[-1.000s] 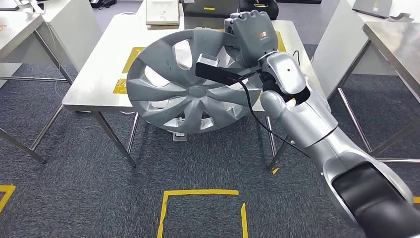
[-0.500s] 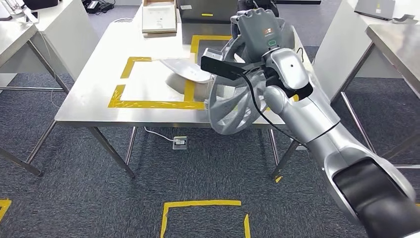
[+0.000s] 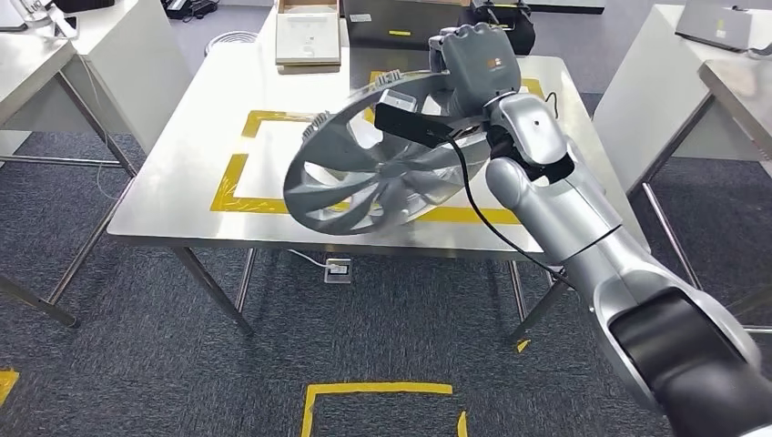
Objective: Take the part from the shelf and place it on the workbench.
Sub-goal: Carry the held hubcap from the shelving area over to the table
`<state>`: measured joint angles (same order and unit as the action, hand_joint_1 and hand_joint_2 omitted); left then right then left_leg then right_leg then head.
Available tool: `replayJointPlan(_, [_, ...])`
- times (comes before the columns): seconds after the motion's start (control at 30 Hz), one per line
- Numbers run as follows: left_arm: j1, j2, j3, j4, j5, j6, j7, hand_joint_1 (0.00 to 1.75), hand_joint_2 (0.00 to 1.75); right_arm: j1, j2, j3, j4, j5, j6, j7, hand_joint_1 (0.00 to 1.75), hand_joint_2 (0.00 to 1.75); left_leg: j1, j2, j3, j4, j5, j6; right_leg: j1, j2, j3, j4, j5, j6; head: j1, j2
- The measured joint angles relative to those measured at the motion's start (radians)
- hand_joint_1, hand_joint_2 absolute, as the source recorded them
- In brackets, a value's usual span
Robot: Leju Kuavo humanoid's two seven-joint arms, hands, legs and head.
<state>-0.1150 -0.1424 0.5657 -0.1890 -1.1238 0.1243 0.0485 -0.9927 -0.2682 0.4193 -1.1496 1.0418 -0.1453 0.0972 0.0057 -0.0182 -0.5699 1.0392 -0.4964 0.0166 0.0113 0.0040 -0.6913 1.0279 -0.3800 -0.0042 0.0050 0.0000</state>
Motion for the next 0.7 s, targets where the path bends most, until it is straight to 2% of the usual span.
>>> replayJointPlan(0.03, [0.000,0.000,0.000,0.000,0.000,0.000,0.001,0.00,1.75,0.000,0.000,0.000,0.002,-0.001,-0.003,0.000,1.75,1.75,0.000,-0.001,0.003,0.001,-0.002,-0.007,0.003,-0.001,0.005,-0.013,0.001,-0.003,0.000,0.000])
replayJointPlan(0.07, [0.000,0.000,0.000,0.000,0.000,0.000,0.002,0.00,1.75,0.001,0.000,-0.001,0.004,-0.003,-0.005,0.000,1.75,1.75,0.000,-0.001,0.005,0.000,-0.005,-0.008,0.004,-0.001,0.010,-0.017,0.000,0.000,0.000,0.000])
replayJointPlan(0.17, [0.003,0.000,0.000,0.001,0.000,0.000,0.003,0.00,1.75,0.003,-0.002,-0.003,0.010,-0.006,-0.014,0.001,1.75,1.75,-0.001,0.004,0.016,-0.009,-0.012,-0.003,0.004,0.002,0.019,-0.020,0.005,0.004,-0.001,0.000])
replayJointPlan(0.33, [0.003,0.001,0.000,0.000,0.000,0.016,0.005,0.00,1.75,0.011,-0.006,-0.008,0.022,-0.008,-0.020,-0.001,1.75,1.75,-0.002,0.006,0.025,-0.024,-0.013,-0.007,0.004,0.003,0.019,-0.020,-0.002,-0.006,-0.002,0.000])
replayJointPlan(0.53, [0.004,0.001,0.000,0.000,-0.006,0.020,0.005,0.00,1.75,0.012,-0.012,-0.021,0.034,-0.012,-0.029,-0.004,1.75,1.75,-0.002,0.006,0.026,-0.028,-0.011,-0.017,0.004,0.003,0.020,-0.019,-0.002,-0.010,-0.002,0.000])
replayJointPlan(0.7, [0.004,0.000,0.000,0.001,-0.006,0.020,0.005,0.00,1.75,0.013,-0.017,-0.025,0.043,-0.015,-0.035,-0.006,1.75,1.75,-0.002,0.008,0.027,-0.027,-0.010,-0.017,0.002,0.003,0.021,-0.019,0.001,-0.010,-0.002,0.000])
